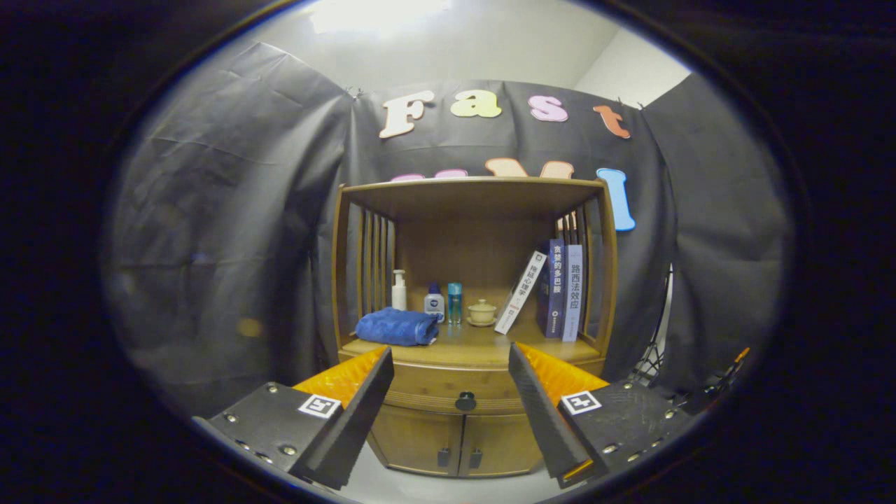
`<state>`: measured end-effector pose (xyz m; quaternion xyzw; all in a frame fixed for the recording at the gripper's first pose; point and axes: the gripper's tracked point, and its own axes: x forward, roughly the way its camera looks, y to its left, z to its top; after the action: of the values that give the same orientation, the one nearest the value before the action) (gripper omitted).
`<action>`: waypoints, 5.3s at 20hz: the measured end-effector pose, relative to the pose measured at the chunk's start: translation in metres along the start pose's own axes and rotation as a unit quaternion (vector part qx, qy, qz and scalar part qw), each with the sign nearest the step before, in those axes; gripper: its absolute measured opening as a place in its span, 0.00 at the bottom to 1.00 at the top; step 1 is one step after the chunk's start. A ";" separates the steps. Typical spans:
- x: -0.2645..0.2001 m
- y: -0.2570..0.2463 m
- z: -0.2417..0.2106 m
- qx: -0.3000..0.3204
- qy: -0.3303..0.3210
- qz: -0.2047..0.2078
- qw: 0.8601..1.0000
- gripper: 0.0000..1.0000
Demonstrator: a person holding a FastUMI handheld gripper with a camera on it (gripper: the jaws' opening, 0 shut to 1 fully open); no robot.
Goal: Pull open the drawer, take out the items inside it, and place them on the countertop above the cabinet.
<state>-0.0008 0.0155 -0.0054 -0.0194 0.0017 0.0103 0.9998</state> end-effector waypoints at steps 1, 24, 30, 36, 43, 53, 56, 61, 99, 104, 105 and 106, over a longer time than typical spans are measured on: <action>0.000 -0.001 -0.002 0.001 0.002 -0.001 1.000 0.99; 0.142 -0.038 -0.166 0.052 0.055 -0.051 0.996 0.99; 0.183 -0.026 -0.215 0.016 0.102 -0.040 0.994 0.99; 0.195 -0.027 -0.231 0.030 0.105 -0.045 0.993 0.86; 0.200 -0.028 -0.231 0.011 0.093 -0.045 0.995 0.46; 0.204 -0.028 -0.234 -0.015 0.085 -0.059 0.995 0.43; 0.202 -0.029 -0.238 0.016 0.100 -0.064 0.993 0.41; 0.186 -0.030 -0.235 0.001 0.089 -0.062 0.994 0.31; 0.028 -0.007 -0.235 0.003 0.124 -0.056 0.991 0.21; 0.009 -0.012 -0.233 0.020 0.129 -0.071 0.989 0.30; 0.003 -0.014 -0.224 0.021 0.116 -0.076 0.990 0.40; 0.000 -0.016 -0.218 0.022 0.111 -0.077 0.991 0.49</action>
<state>-0.0012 -0.0085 -0.2223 0.0013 0.1118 -0.0695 0.9913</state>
